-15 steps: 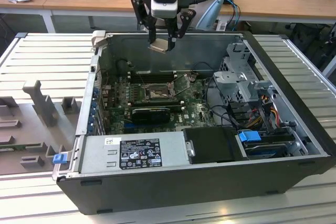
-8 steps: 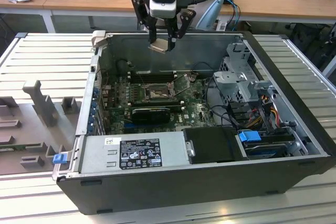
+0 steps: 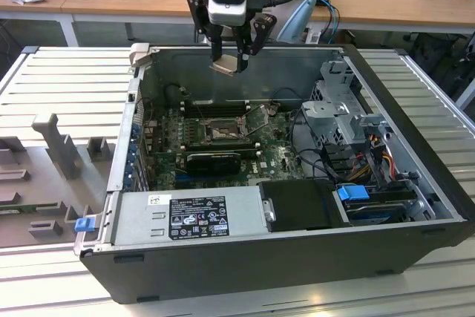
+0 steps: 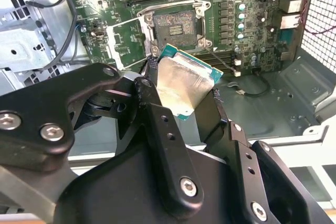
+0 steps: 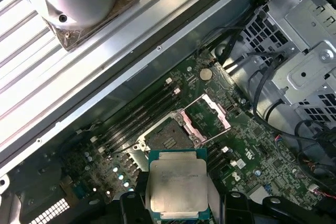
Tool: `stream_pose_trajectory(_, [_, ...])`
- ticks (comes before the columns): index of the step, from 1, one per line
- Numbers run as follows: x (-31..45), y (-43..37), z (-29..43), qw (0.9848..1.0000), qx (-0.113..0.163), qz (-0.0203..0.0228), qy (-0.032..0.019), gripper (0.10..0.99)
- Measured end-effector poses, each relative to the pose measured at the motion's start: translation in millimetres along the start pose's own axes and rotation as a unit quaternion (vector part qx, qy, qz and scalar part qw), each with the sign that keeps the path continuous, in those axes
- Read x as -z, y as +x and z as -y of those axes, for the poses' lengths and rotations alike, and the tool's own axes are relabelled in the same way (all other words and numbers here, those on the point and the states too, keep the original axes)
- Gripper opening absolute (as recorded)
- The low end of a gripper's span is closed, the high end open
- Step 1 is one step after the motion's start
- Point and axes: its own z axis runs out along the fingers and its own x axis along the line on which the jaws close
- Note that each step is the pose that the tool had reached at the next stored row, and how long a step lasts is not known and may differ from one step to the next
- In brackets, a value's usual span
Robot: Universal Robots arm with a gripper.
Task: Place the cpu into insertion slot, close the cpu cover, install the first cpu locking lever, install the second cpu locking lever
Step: 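Place the cpu into insertion slot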
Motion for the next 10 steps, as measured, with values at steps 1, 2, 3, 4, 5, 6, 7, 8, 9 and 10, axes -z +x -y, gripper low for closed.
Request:
stream_pose_trajectory(1, [0.0, 0.0, 0.0, 1.0000, -0.002, 0.0002, 0.0000, 0.525])
stream_pose_trajectory(2, [0.0, 0.0, 0.0, 1.0000, -0.004, 0.0004, -0.0001, 0.525])
stream_pose_trajectory(3, [0.0, 0.0, 0.0, 1.0000, -0.007, 0.0007, -0.0001, 0.525])
stream_pose_trajectory(4, [0.0, 0.0, 0.0, 1.0000, -0.009, 0.0008, -0.0002, 0.525])
stream_pose_trajectory(5, [0.0, 0.0, 0.0, 0.9999, -0.012, 0.0011, -0.0002, 0.525])
stream_pose_trajectory(6, [0.0, 0.0, 0.0, 0.9999, -0.016, 0.0014, -0.0003, 0.525])
stream_pose_trajectory(7, [0.0, 0.0, 0.0, 0.9998, -0.017, 0.0016, -0.0003, 0.525])
stream_pose_trajectory(8, [0.0, 0.0, 0.0, 0.9998, -0.019, 0.0017, -0.0004, 0.525])
stream_pose_trajectory(9, [0.0, 0.0, 0.0, 0.9998, -0.021, 0.0019, -0.0004, 0.525])
stream_pose_trajectory(10, [0.0, 0.0, 0.0, 0.9997, -0.024, 0.0022, -0.0004, 0.525])
